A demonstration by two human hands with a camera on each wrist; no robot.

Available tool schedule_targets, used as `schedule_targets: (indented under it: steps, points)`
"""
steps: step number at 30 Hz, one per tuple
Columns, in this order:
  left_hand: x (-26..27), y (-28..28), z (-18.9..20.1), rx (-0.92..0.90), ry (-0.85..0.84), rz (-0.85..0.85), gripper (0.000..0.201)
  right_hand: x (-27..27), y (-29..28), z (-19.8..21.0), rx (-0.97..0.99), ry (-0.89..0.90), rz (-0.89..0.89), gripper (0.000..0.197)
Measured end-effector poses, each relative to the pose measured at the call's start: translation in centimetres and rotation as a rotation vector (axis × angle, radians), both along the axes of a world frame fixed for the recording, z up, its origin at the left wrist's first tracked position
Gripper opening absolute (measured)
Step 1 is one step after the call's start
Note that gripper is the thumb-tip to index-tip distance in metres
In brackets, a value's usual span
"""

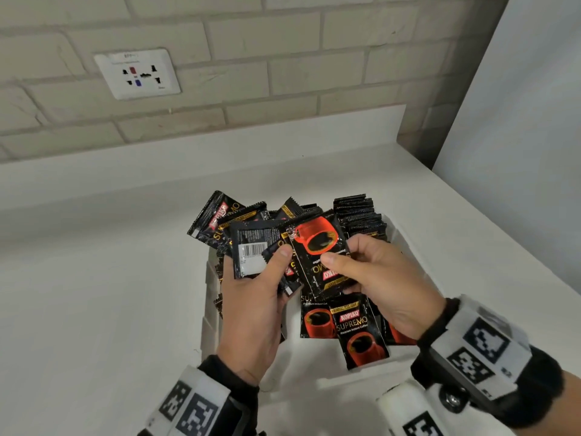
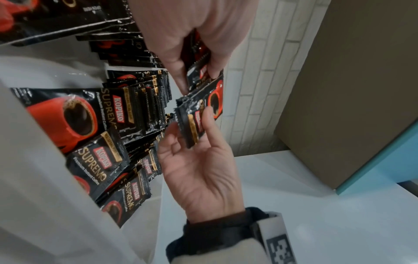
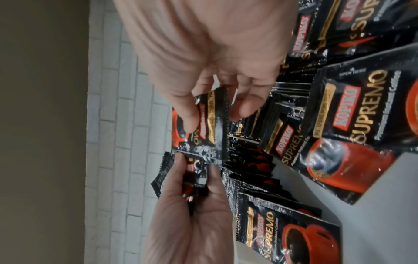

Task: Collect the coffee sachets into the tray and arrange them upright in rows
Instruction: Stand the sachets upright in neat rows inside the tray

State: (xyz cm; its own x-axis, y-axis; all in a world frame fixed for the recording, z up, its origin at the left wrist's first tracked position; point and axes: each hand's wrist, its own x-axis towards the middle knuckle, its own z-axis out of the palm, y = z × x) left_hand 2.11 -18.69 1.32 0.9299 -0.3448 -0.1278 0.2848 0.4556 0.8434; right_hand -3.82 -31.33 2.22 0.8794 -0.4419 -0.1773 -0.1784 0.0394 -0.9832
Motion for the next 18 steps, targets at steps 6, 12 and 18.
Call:
schedule_targets:
  steps: [6, 12, 18]
  points:
    - [0.1, -0.1, -0.2, 0.039, -0.018, 0.048, 0.039, 0.0, 0.2, 0.0, 0.175, -0.002, 0.02, 0.007]
    - [1.6, 1.1, -0.3, 0.103, -0.018, 0.081, 0.035, -0.8, -3.7, 2.2, 0.115, -0.088, -0.137, 0.016]
    - [1.9, 1.6, -0.7, 0.13, -0.015, 0.04, 0.032, -1.6, -7.0, 4.6, -0.255, -0.114, -0.13, 0.045]
